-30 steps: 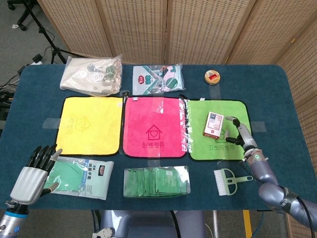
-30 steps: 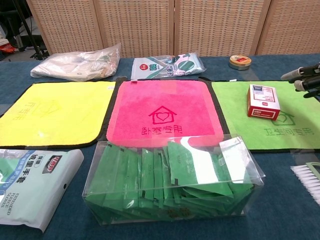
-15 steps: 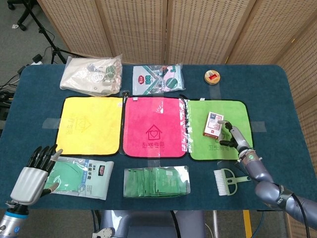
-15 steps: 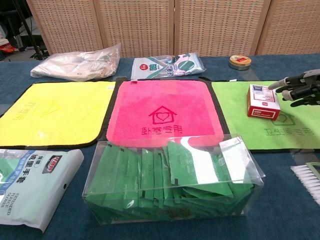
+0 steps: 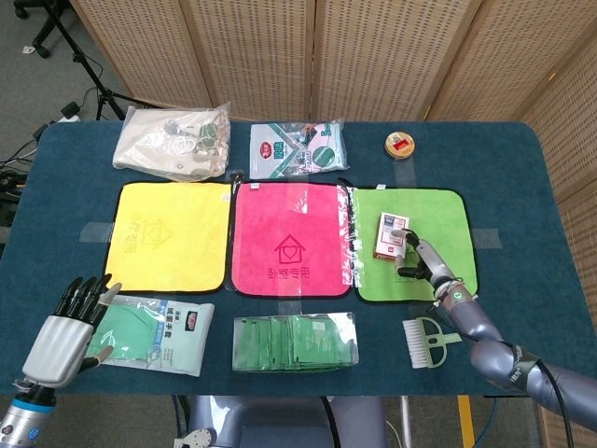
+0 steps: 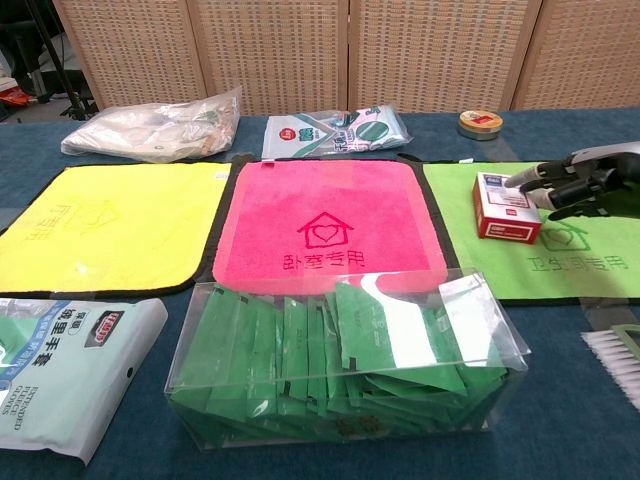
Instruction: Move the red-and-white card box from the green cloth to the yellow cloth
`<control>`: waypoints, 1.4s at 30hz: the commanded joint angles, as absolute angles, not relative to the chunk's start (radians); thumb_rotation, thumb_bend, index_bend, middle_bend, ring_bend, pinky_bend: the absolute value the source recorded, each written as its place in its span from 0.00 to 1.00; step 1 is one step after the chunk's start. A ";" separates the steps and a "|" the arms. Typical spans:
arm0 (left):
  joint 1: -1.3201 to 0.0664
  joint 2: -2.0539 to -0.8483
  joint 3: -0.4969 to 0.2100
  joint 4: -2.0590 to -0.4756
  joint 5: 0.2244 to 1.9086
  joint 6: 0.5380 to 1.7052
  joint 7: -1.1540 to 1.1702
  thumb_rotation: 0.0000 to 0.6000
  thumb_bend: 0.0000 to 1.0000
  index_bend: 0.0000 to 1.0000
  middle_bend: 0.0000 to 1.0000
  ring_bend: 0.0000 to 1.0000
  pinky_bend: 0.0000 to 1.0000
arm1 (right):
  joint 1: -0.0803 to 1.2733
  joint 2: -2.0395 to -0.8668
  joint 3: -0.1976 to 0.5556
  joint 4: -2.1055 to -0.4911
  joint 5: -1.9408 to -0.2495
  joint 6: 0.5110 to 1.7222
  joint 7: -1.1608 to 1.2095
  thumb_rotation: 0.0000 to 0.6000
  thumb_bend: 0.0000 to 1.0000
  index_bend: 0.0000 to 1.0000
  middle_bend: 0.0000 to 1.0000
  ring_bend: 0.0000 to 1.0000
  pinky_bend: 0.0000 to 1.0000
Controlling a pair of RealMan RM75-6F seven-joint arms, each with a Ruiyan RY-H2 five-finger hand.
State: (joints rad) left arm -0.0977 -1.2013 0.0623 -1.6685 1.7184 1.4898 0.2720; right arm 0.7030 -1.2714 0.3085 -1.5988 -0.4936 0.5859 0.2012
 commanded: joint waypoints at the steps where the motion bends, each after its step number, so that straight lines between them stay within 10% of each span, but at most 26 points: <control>1: -0.098 -1.202 0.063 -1.669 1.718 1.488 0.272 1.00 0.11 0.00 0.00 0.00 0.00 | 0.710 -1.275 0.305 -1.607 -0.496 0.585 0.201 1.00 0.73 0.13 0.01 0.00 0.00; 42: -0.106 -1.206 0.061 -1.664 1.704 1.471 0.267 1.00 0.11 0.00 0.00 0.00 0.00 | 0.874 -1.356 0.263 -1.765 -0.306 0.782 0.059 1.00 0.74 0.13 0.01 0.00 0.00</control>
